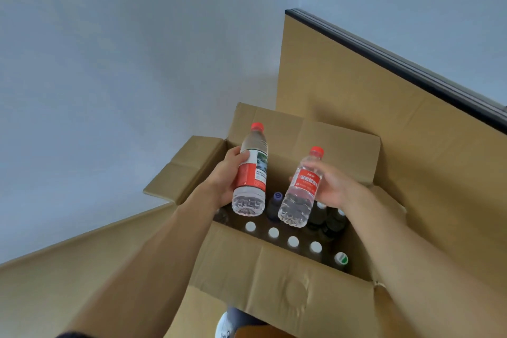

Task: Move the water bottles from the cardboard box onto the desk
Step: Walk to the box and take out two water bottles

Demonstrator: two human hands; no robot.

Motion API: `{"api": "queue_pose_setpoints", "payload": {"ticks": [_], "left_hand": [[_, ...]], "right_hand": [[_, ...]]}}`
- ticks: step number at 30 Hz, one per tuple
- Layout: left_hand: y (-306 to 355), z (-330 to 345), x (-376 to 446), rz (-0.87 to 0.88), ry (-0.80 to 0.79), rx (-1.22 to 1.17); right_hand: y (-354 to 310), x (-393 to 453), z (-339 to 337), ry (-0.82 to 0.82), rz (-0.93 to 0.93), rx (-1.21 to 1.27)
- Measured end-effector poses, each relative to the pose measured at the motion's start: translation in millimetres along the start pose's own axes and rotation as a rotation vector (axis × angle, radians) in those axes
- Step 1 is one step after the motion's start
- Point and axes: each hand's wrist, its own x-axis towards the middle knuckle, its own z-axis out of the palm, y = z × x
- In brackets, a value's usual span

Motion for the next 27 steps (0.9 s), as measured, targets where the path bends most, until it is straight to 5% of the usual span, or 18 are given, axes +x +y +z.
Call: {"api": "queue_pose_setpoints", "payload": {"ticks": [7, 19, 27], "left_hand": [[-7.3, -10.1, -24.0, 0.009, 0.061, -0.034], [-20.8, -67.6, -93.3, 0.014, 0.085, -0.397], [-28.6, -130.3, -149.8, 0.116, 0.231, -0.434]], "right_hand": [[7.8, 11.8, 17.8, 0.017, 0.035, 0.025], [35.2, 26.8, 101.5, -0.186, 0.1, -0.124], [61.1, 16.0, 188.1, -0.387, 0.162, -0.236]]}}
